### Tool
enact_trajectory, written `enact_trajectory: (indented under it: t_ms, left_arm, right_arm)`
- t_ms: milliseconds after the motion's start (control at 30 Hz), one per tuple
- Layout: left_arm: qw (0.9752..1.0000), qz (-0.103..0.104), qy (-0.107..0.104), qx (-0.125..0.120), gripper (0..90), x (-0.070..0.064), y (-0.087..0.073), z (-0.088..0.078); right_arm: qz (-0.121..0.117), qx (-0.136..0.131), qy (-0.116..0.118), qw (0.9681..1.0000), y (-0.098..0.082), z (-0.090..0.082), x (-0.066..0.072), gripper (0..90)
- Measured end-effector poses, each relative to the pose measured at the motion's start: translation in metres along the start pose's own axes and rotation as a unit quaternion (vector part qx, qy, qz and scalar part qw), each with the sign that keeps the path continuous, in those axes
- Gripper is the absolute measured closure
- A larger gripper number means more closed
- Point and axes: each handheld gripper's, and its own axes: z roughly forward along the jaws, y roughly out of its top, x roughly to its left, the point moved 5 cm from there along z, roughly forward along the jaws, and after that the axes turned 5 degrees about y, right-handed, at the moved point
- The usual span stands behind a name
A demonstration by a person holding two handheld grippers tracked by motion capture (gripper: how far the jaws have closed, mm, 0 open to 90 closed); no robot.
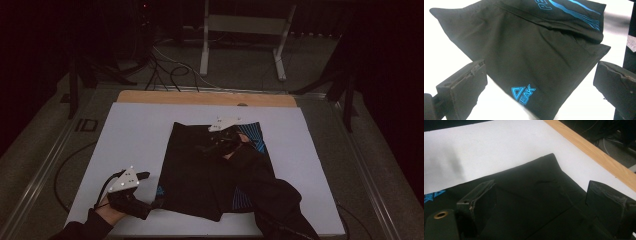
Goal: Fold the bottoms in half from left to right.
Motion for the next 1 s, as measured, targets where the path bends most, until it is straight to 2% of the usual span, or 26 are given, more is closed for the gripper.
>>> enact_trajectory:
  t_ms: [200,533,667,767,833,900,1000]
  left_arm:
    - [0.9999,0.011,0.004,0.012,0.0,0.0,-0.003,0.002]
    - [0.9995,0.006,-0.004,0.03,0.0,0.004,-0.007,0.006]
    - [0.9995,0.007,-0.01,0.028,0.0,0.005,-0.008,0.007]
    - [0.9993,0.011,-0.008,0.035,0.0,0.006,-0.01,0.008]
    - [0.9988,-0.002,-0.019,0.045,0.0,0.005,-0.011,0.009]
    - [0.9985,-0.009,-0.02,0.051,0.0,0.005,-0.012,0.01]
    - [0.9965,-0.017,-0.017,0.08,0.0,0.006,-0.013,0.01]
  right_arm:
    - [0.005,0.008,0.004,0.9999,0.001,0.013,-0.002,9.9]
    - [0.013,0.017,0.016,0.9997,0.004,0.03,-0.003,9.9]
    - [0.009,0.02,0.02,0.9996,0.007,0.038,-0.002,9.9]
    - [0.004,0.022,0.024,0.9995,0.01,0.043,-0.001,9.9]
    - [-0.002,0.024,0.025,0.9994,0.012,0.045,-0.001,9.9]
    - [-0.004,0.023,0.028,0.9993,0.014,0.049,0.0,9.9]
    - [-0.001,0.026,0.033,0.9991,0.017,0.053,0.002,9.9]
